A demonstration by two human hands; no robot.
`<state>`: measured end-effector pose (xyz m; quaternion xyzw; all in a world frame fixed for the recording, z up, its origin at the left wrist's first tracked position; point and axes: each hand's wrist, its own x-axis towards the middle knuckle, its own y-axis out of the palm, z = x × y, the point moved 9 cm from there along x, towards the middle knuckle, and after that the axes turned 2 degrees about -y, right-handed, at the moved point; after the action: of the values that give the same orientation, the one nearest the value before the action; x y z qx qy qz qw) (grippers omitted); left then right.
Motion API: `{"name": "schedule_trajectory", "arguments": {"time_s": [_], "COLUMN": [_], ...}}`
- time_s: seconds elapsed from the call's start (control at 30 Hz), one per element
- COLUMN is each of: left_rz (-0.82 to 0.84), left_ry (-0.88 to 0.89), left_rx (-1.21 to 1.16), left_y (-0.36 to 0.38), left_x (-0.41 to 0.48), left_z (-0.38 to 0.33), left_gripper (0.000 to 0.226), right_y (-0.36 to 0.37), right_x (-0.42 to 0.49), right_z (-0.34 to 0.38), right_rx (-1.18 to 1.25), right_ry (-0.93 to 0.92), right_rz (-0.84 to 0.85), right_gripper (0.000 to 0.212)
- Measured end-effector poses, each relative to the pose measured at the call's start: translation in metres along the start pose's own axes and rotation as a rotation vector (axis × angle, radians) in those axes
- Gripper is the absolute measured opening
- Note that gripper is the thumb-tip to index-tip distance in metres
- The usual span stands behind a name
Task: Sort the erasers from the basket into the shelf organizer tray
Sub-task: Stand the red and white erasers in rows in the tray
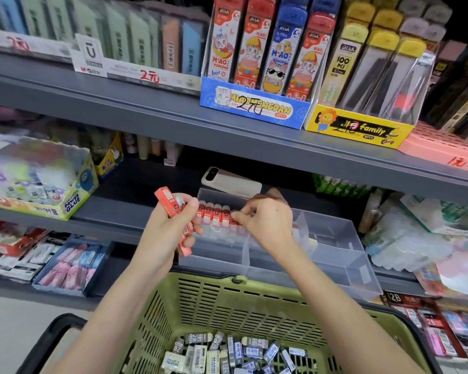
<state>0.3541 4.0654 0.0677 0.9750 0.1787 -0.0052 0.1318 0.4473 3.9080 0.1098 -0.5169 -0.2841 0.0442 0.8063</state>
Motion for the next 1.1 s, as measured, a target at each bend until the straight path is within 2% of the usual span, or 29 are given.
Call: {"name": "schedule_trajectory", "arguments": {"time_s": [0.17,0.23,0.3,0.37,0.47,0.6,0.7,0.87,1.03,1.1], "left_rz": [0.056,0.077,0.091,0.102,0.109,0.11,0.108,0.108,0.125,0.153], "left_ry": [0.0,-0.017,-0.026,-0.028,-0.032,-0.025,-0.014,0.015,0.045,0.068], "left_rx": [-0.011,0.005,0.021,0.022,0.034,0.041,0.059,0.113,0.252,0.329], "left_y": [0.005,0.007,0.009,0.01,0.01,0.011,0.012,0.014,0.016,0.019], "left_x": [-0.002,-0.002,-0.002,-0.001,-0.001,-0.001,-0.003,-0.006,-0.003,-0.004], "left_z": [-0.004,-0.003,-0.002,-0.001,-0.001,-0.002,-0.002,-0.005,-0.007,-0.011], "left_gripper": [0.033,0.037,0.039,0.041,0.045,0.048,0.046,0.047,0.019,0.017], "right_y": [0.021,0.021,0.016,0.01,0.014,0.016,0.016,0.017,0.015,-0.002], "right_x": [-0.002,-0.001,-0.002,-0.004,-0.004,-0.001,-0.007,-0.01,-0.016,-0.018], "right_z": [-0.003,-0.008,-0.009,-0.004,0.009,0.012,0.017,0.017,0.02,0.028], "right_rx": [-0.071,-0.016,0.032,-0.075,-0.244,-0.298,-0.299,-0.078,-0.126,-0.151], "right_ry": [-0.042,-0.044,-0.071,-0.17,-0.338,-0.385,-0.451,-0.372,-0.413,-0.425], "right_rz": [0.186,0.223,0.222,0.169,0.179,0.202,0.18,0.159,0.156,0.044], "right_gripper": [0.032,0.038,0.034,0.026,0.037,0.041,0.037,0.036,0.027,0.021]}}
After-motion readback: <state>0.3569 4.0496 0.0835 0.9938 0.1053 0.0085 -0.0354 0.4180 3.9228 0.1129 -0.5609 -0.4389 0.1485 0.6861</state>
